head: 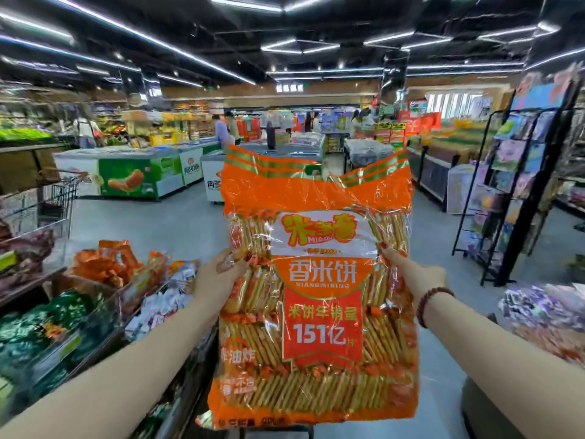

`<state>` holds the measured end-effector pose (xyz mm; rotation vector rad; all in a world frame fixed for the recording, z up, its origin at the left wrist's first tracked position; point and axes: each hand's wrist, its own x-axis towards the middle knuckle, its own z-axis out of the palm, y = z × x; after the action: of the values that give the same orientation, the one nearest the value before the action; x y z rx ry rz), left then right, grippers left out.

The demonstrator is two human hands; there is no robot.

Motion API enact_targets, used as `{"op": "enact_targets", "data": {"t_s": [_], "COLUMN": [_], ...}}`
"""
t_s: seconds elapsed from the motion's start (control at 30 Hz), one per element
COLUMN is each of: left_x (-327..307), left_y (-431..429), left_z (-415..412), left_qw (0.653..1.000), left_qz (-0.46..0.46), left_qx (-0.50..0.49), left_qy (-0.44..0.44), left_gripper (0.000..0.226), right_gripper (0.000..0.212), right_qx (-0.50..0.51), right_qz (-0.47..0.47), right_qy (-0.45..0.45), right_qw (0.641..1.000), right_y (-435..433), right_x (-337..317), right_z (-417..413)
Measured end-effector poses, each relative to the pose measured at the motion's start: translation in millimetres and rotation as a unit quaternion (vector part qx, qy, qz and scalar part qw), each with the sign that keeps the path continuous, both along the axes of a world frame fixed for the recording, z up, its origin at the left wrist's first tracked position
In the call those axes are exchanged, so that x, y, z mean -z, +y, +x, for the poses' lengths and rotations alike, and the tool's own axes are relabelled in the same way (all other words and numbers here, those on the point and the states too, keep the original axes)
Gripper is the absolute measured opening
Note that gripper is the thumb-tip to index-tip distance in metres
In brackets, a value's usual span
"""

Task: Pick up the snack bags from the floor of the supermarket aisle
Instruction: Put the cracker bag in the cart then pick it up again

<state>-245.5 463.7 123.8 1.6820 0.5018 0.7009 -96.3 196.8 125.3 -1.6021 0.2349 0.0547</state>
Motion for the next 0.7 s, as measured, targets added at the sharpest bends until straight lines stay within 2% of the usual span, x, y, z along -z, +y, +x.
{"op": "enact_targets", "data": {"t_s": [0.2, 0.3, 0.4, 0.53, 0.63, 0.7], "left_x": [-2.3, -2.6, -2.8, -5.7, -8.7, -7.3], "left_y": [56.6, 82.1, 104.2, 128.8, 143.0, 155.8], "left_z": [85.5, 128.1, 170.9, 221.0, 247.5, 263.3], "left_qw": [0.999, 0.997, 0.994, 0.99, 0.99, 0.989], "left_qz": [-0.006, 0.01, 0.021, 0.032, 0.019, 0.014], "left_qx": [-0.025, -0.063, -0.087, -0.115, -0.113, -0.126], "left_qy": [0.023, 0.051, 0.056, 0.071, 0.079, 0.08], "left_gripper": [0.059, 0.062, 0.06, 0.061, 0.05, 0.043], "right_gripper": [0.041, 0.071, 0.081, 0.114, 0.107, 0.095], "right_qx": [-0.061, -0.043, -0.057, -0.078, -0.099, -0.111], "right_qz": [-0.03, -0.047, -0.066, -0.055, -0.052, -0.061], "right_qy": [-0.056, -0.068, -0.069, -0.064, -0.059, -0.067], "right_qw": [0.996, 0.996, 0.994, 0.993, 0.992, 0.99], "right_y": [55.8, 83.4, 104.3, 127.4, 149.9, 166.6], "right_x": [-0.5, -0.8, -0.3, 6.9, 2.7, 0.0], "right_z": [76.8, 116.8, 159.7, 223.7, 260.3, 277.5]}}
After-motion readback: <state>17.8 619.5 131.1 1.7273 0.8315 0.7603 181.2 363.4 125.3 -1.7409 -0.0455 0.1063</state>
